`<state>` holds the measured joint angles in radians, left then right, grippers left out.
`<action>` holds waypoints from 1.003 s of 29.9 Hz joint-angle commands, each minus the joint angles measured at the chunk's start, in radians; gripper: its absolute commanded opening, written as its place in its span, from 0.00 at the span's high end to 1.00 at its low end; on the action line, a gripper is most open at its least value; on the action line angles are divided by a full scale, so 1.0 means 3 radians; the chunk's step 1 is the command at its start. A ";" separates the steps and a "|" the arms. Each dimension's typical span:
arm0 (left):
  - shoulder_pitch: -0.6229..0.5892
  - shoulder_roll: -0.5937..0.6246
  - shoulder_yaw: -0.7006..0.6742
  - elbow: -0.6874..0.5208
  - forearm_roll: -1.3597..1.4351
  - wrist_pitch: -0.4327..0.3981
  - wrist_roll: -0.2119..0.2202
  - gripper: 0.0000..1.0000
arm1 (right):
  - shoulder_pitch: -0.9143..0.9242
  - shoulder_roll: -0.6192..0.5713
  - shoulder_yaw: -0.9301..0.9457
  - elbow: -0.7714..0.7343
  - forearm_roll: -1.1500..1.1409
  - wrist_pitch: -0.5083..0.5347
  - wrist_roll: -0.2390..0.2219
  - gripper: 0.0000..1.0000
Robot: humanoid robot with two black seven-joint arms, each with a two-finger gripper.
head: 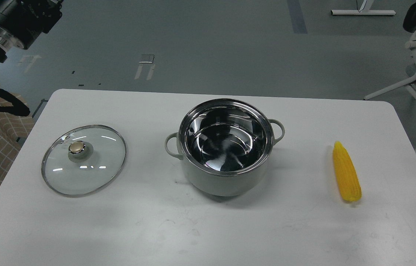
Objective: Open pot and put corn in
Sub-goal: 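Move the right gripper toward the yellow corn cob, then close the right gripper around the yellow corn cob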
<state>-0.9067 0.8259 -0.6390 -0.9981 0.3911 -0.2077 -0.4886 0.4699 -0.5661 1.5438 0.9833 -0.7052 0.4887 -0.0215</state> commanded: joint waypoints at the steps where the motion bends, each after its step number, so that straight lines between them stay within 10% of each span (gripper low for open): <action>1: 0.0026 -0.0129 -0.0323 0.0115 -0.0459 -0.0365 0.0000 0.05 | -0.0012 -0.0092 -0.0115 0.0143 -0.0393 0.0000 0.0010 0.00; 13: 0.0041 -0.0952 -0.1086 0.0719 -0.0639 -0.0632 0.0228 0.05 | -0.0277 -0.0117 -0.0471 0.1088 -0.2771 0.0000 0.0005 0.00; 30: 0.0220 -0.0871 -0.1086 0.0724 -0.0639 -0.0806 0.0330 0.03 | -0.0564 -0.0102 -0.1562 0.1330 -0.4675 0.0000 -0.0250 0.00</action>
<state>-0.8428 0.5640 -0.9641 -0.7820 0.1994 -0.4548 -0.4056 0.3079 -0.5982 1.1006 1.3846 -2.0881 0.4887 -0.0935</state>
